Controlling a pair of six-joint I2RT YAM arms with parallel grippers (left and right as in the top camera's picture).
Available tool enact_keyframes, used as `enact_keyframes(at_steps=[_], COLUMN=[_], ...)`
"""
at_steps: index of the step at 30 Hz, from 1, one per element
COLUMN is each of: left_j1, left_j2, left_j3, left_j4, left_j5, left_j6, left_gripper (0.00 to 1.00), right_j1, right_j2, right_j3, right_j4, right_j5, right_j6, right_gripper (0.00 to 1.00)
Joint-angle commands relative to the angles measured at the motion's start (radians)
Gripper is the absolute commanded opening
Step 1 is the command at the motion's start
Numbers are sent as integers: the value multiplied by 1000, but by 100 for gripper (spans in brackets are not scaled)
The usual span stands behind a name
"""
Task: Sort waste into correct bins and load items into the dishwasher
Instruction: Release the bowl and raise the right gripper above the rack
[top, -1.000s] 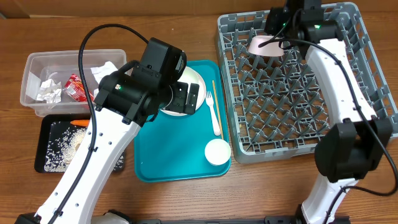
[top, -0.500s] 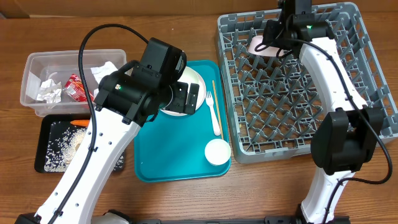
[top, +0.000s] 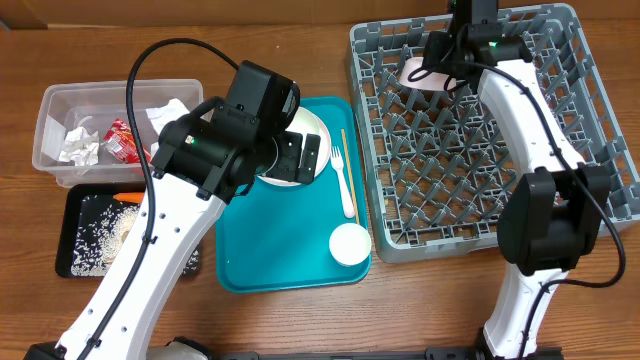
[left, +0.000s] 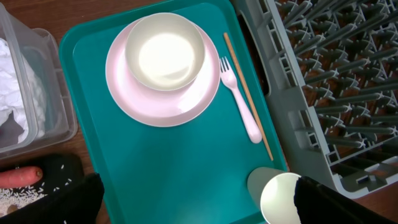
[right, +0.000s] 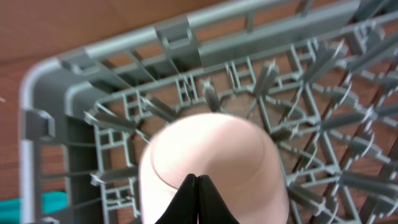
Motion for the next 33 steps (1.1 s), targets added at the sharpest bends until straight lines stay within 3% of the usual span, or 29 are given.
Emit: enact_keyframes(at_steps=[1,11,19,23,27,33], left_j1=[2,2,2,2,2,2], left_j2=[-2,-2,-2,-2,-2,-2], left_j3=[21,21,21,21,21,21], left_j4=[1,1,1,1,1,1], left_j5=[-8,-8,-8,-8,-8,-8], left_j6=[8,8,8,8,7,8], left_gripper=[100,100,100,100,100,100], right_j1=[-8,-8,-2,0,0,0], right_j2=[38,-8,-170,-235,-246,-246], right_j3=[2,5,5,5,5,4], right_j4=[-28,-127,-186,-267,-346,-472], right_j5=[17,17,-5,-100,-168,-183], right_j6=[-5,-6,-5,-5,-5,7], right_gripper=[4,4,4,13,33,45])
